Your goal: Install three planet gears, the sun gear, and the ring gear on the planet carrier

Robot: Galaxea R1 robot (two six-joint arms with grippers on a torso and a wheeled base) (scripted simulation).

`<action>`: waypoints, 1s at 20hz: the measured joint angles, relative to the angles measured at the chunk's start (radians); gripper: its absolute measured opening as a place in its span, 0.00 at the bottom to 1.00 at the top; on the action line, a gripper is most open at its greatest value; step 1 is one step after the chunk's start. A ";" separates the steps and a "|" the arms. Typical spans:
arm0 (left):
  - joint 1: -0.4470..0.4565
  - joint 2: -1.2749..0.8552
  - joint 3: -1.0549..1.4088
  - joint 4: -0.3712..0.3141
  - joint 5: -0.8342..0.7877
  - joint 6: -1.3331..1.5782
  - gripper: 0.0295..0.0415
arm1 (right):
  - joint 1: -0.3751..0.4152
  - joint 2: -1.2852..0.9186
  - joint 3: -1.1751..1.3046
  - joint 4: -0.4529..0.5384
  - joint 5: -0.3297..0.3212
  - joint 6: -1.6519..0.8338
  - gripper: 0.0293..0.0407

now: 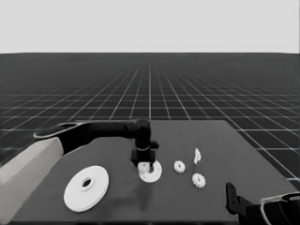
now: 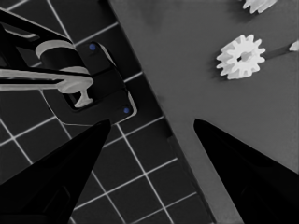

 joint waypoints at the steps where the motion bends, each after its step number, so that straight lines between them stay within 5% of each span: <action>1: 0.000 0.005 -0.007 0.000 0.000 0.002 0.14 | 0.000 0.000 0.000 0.000 0.000 0.000 0.81; 4: 0.000 0.010 -0.015 0.000 -0.001 0.004 0.14 | 0.000 0.000 0.000 0.000 0.000 0.000 0.81; 6: 0.113 0.021 -0.069 0.112 -0.016 0.043 0.14 | 0.000 0.000 0.000 0.000 0.000 0.000 0.81; 8: 0.151 0.027 -0.098 0.148 -0.028 0.063 0.14 | 0.000 0.000 0.000 0.000 0.000 0.000 0.81; 14: 0.168 0.031 -0.114 0.166 -0.034 0.073 0.14 | 0.000 0.000 0.000 0.000 0.000 0.000 0.81; 16: 0.168 0.031 -0.114 0.166 -0.035 0.074 0.64 | 0.000 0.000 0.000 0.000 0.000 0.000 0.81; 20: 0.169 0.031 -0.115 0.166 -0.035 0.074 0.74 | 0.000 0.000 0.000 0.000 0.000 0.000 0.81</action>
